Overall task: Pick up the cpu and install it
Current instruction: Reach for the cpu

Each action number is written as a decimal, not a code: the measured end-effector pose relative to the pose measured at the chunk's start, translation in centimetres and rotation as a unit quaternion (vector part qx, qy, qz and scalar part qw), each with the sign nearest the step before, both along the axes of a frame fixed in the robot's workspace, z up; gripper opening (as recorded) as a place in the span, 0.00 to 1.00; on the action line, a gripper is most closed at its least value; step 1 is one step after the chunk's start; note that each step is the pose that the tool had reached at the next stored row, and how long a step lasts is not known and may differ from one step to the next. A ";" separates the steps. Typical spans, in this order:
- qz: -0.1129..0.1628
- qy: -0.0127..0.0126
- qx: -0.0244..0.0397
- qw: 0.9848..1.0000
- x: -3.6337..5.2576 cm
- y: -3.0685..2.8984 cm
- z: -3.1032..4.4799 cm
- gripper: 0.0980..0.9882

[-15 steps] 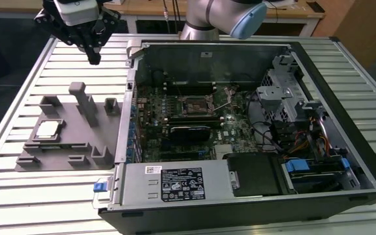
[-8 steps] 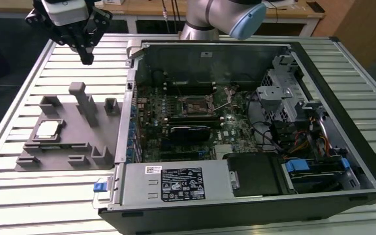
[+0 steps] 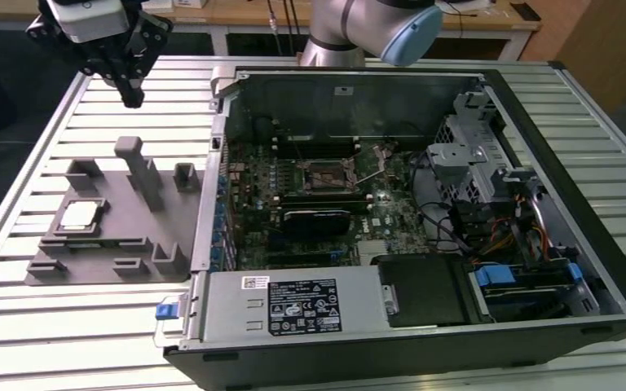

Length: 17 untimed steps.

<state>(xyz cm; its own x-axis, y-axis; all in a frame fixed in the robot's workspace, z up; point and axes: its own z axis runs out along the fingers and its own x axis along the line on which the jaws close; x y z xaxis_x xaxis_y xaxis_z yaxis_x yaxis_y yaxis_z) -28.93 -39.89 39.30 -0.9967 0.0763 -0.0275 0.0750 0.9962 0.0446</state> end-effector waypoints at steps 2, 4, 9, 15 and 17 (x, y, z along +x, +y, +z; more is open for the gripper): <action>0.000 0.000 0.000 1.000 -0.34 0.00 0.00 0.01; 0.000 0.000 0.000 1.000 -0.69 0.00 0.00 0.01; 0.000 0.000 0.000 1.000 -1.58 0.00 0.00 0.01; 0.000 0.000 0.000 1.000 -2.57 0.00 0.00 0.01; 0.000 0.000 0.000 1.000 -2.88 0.00 -0.01 0.01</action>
<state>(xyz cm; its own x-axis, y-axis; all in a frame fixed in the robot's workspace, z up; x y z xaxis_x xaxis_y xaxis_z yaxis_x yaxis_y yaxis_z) -31.81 -39.89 39.29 -0.9967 0.0763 -0.0284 0.0750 0.9962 0.0447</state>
